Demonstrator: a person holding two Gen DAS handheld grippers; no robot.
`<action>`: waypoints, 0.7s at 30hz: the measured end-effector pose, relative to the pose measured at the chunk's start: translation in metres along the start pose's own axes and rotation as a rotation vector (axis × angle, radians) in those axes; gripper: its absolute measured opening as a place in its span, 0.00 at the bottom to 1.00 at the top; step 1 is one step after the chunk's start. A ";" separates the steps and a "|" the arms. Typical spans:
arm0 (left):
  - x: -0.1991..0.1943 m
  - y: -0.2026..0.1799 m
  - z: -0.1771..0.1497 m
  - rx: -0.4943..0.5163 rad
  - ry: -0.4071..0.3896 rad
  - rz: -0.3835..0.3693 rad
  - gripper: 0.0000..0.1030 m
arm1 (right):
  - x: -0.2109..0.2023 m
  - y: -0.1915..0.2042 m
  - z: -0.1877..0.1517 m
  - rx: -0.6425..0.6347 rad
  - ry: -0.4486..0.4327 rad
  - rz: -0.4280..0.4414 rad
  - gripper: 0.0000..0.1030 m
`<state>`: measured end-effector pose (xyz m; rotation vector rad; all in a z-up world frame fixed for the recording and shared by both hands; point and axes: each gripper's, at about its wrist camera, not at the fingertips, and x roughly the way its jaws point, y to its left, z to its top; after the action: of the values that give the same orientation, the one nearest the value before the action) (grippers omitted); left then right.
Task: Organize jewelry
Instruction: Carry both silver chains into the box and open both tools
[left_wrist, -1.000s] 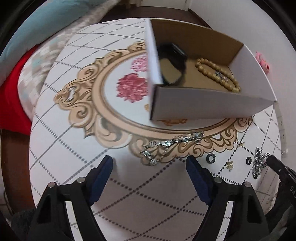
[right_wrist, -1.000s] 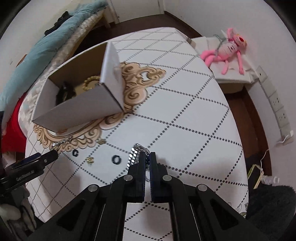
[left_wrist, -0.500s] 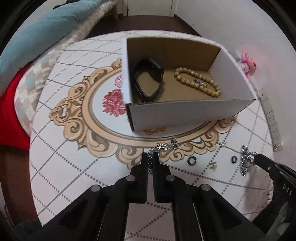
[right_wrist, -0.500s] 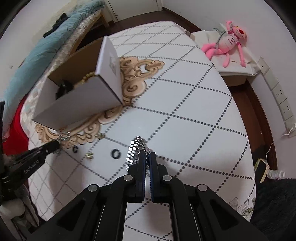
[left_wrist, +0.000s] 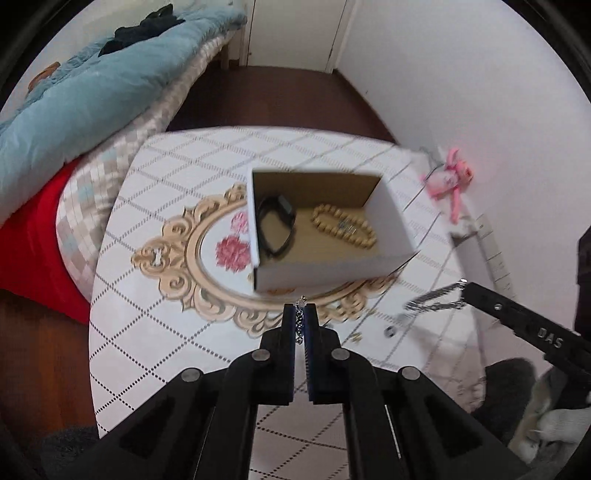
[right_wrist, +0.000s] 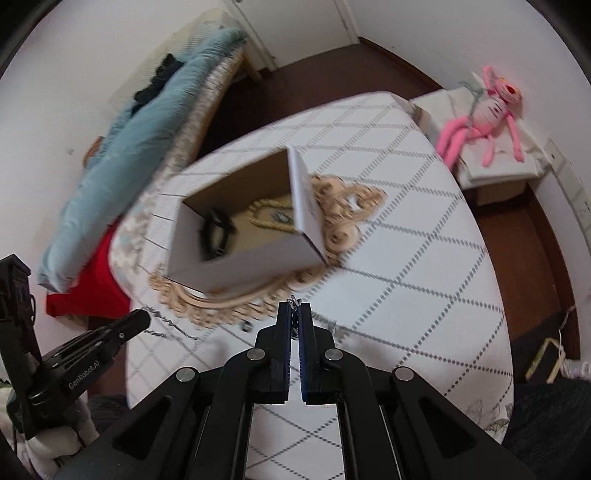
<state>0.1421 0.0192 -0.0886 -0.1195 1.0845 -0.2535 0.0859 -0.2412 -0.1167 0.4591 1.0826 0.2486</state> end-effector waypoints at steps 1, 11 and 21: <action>-0.006 -0.001 0.007 -0.006 -0.014 -0.018 0.02 | -0.006 0.004 0.006 -0.005 -0.011 0.018 0.03; -0.004 -0.012 0.075 0.008 -0.038 -0.068 0.02 | -0.018 0.045 0.072 -0.096 -0.066 0.073 0.03; 0.078 0.005 0.099 -0.044 0.166 -0.100 0.03 | 0.050 0.040 0.100 -0.086 0.095 0.064 0.03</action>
<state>0.2643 0.0007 -0.1104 -0.1949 1.2514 -0.3336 0.1986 -0.2089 -0.0979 0.4087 1.1463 0.3749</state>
